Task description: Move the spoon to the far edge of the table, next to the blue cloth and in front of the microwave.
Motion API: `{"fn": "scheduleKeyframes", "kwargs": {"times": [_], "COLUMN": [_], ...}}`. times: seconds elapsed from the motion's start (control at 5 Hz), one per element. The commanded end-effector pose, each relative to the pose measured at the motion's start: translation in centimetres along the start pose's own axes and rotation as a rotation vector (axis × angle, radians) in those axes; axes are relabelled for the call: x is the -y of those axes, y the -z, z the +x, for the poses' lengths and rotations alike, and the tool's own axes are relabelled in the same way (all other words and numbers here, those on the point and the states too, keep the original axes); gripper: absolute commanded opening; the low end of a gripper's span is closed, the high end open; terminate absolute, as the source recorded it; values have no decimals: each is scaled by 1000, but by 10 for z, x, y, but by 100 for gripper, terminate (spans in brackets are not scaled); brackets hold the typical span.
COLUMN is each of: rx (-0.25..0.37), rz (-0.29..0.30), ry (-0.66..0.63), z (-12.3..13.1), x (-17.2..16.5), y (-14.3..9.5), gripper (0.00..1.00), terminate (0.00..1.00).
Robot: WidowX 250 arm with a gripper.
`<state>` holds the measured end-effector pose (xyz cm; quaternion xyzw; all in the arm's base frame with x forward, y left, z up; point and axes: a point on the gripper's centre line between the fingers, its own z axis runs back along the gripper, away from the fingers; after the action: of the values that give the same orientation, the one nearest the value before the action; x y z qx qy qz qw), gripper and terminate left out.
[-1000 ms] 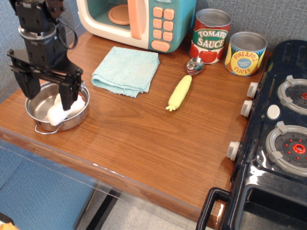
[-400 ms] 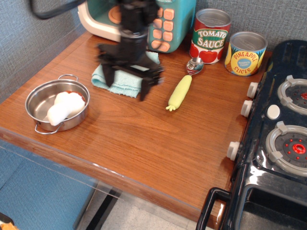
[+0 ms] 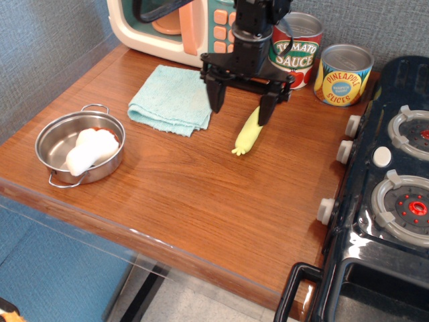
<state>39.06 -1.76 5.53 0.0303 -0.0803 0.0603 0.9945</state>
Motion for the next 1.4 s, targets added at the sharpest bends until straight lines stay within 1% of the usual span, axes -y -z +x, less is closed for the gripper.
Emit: {"fn": "scheduleKeyframes", "kwargs": {"times": [0.0, 0.2, 0.4, 0.6, 0.8, 1.0, 1.2], "rx": [-22, -53, -22, 3, 40, 117, 119], "rz": [-3, 12, -11, -13, -28, -7, 68], "ry": [-51, -53, -53, -48, -36, -39, -54], "z": [3, -4, -8, -7, -8, -14, -29], "x": [0, -2, -5, -7, -13, -45, -93], "y": [14, 26, 31, 23, 3, -40, -56], "gripper": [100, 100, 0, 0, 0, 0, 0], "terminate": [0, 0, 0, 0, 0, 0, 0]}}
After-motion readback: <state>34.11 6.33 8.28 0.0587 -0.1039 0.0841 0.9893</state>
